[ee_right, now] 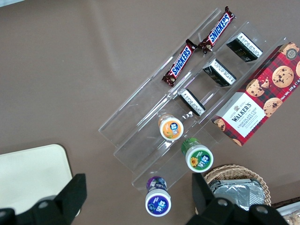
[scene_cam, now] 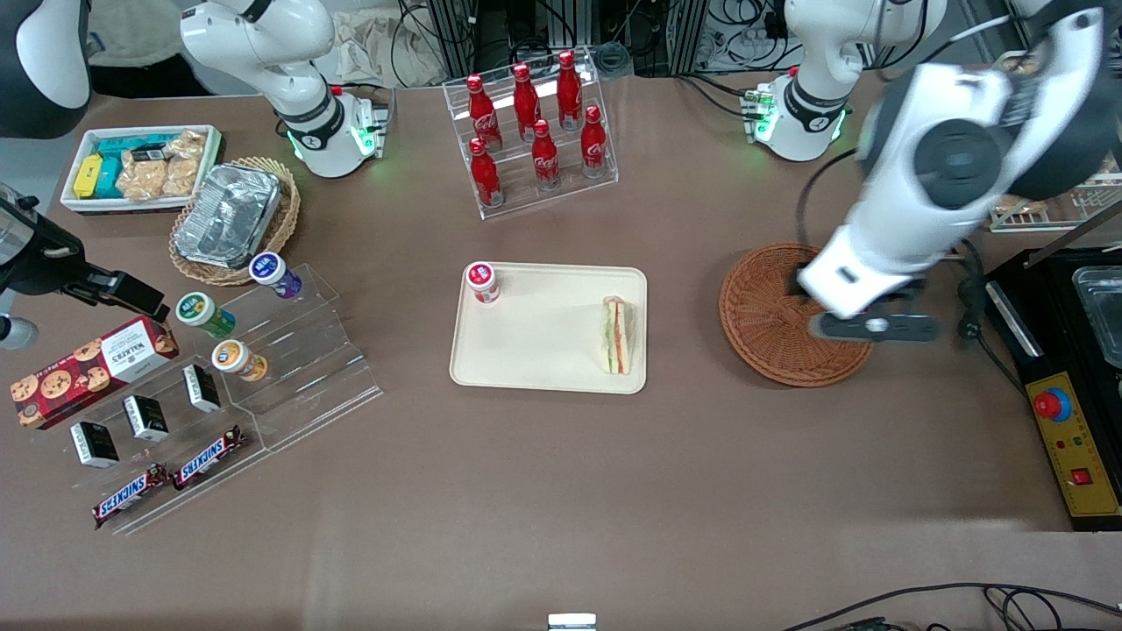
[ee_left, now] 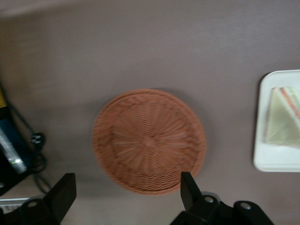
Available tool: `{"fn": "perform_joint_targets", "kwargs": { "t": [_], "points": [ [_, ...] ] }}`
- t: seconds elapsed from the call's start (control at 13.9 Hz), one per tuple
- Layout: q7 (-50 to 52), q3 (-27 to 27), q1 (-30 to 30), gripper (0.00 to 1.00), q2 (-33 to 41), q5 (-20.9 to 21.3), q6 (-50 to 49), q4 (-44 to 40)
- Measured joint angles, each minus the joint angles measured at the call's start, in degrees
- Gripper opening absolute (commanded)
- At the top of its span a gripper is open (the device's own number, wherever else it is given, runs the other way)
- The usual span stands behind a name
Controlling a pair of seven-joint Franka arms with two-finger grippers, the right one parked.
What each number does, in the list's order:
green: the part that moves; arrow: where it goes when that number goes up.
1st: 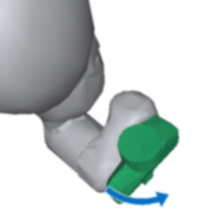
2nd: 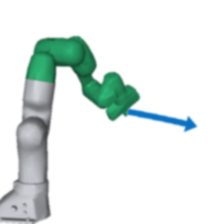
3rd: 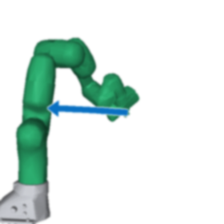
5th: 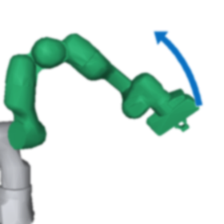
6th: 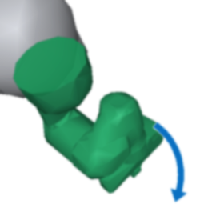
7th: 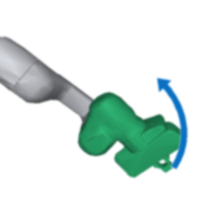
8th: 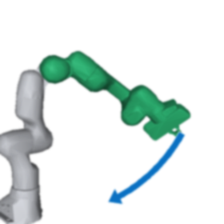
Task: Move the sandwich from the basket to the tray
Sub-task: 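Open the left gripper and raise it back toward the basket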
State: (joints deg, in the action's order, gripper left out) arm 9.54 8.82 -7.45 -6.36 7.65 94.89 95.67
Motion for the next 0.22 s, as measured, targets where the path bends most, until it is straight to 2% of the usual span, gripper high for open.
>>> {"fn": "perform_joint_targets", "kwargs": {
  "t": [0.22],
  "points": [
    [-4.55, -0.19, 4.44, 0.99, 3.36, 0.08, -3.04, -0.12]
  ]
}}
